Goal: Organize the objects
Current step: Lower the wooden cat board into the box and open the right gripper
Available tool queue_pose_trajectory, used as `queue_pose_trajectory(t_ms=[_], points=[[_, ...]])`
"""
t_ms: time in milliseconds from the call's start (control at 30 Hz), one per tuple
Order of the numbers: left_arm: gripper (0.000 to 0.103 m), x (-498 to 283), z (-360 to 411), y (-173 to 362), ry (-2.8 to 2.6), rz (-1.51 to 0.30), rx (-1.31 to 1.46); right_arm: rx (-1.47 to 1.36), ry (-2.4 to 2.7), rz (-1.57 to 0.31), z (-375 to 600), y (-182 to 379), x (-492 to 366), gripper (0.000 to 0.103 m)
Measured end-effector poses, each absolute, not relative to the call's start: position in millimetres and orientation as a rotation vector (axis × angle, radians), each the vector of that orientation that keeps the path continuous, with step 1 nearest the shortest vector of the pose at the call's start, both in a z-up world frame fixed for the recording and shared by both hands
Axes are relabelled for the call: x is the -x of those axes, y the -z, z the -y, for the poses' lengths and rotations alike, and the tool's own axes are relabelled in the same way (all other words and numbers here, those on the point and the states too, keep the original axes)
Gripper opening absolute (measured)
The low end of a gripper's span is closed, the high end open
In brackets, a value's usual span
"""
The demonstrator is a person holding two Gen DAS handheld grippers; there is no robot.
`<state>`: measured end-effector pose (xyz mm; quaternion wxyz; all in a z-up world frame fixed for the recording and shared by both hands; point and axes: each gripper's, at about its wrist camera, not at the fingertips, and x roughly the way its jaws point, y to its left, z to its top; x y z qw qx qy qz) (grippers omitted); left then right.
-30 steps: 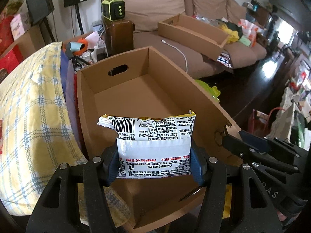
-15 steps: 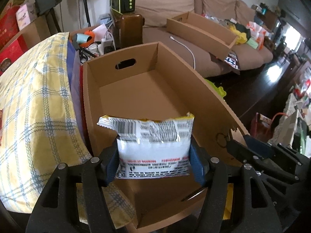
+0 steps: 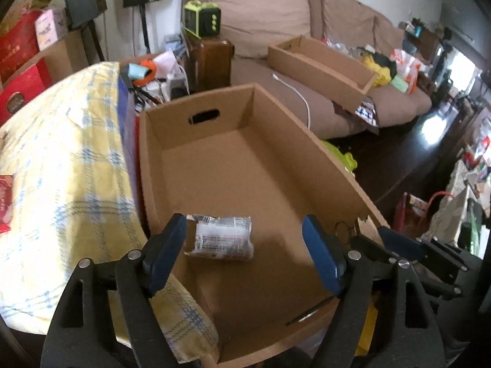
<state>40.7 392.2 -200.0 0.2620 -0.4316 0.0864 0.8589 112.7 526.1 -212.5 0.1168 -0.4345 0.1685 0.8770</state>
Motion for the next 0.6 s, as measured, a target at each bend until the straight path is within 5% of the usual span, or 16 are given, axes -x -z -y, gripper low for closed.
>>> queue_pose_trajectory(t_ms=[600], points=[[0.075,-31,-374,189,-2.439,-0.129,1.134,1.324,-2.664,-0.298,-490,209,-101,0.034]])
